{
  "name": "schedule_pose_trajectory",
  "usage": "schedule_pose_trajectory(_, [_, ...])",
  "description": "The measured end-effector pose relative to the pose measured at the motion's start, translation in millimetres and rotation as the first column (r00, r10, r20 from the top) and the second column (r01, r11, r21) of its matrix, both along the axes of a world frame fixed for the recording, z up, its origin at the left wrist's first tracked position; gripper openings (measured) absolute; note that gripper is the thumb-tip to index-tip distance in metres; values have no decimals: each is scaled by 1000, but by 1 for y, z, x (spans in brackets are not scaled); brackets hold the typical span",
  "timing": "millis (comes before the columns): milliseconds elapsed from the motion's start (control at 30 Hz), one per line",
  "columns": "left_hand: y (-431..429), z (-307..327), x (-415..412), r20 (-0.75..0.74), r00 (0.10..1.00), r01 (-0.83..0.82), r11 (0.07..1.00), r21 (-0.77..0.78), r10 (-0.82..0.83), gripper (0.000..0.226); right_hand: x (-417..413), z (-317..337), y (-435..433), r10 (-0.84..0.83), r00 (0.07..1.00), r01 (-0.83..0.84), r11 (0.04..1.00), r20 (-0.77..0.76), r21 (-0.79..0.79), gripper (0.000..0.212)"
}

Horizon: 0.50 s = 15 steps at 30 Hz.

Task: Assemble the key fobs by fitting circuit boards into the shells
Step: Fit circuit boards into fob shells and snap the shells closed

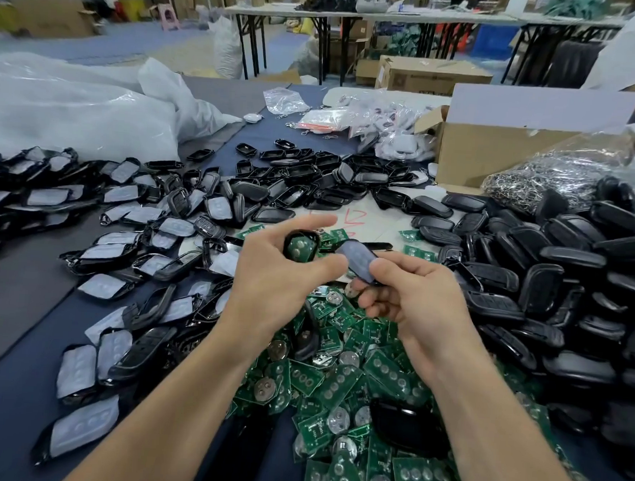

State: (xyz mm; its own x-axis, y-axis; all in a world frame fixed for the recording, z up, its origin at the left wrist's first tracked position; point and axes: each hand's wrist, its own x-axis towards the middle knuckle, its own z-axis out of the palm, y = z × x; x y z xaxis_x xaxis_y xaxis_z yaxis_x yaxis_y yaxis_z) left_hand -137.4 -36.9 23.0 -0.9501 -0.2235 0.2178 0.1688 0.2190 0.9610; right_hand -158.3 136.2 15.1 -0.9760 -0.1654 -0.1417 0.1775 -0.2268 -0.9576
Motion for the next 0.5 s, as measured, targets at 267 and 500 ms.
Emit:
schedule_pose_trajectory(267, [5, -6, 9, -206, 975, -171, 857, -486, 78, 18, -3, 3, 5, 33, 991, -29, 999, 127, -32, 28])
schedule_pose_trajectory(500, [12, -3, -1, 122, 990, -86, 991, 101, 73, 6, -3, 1, 3, 14, 997, 1, 980, 75, -197, 11])
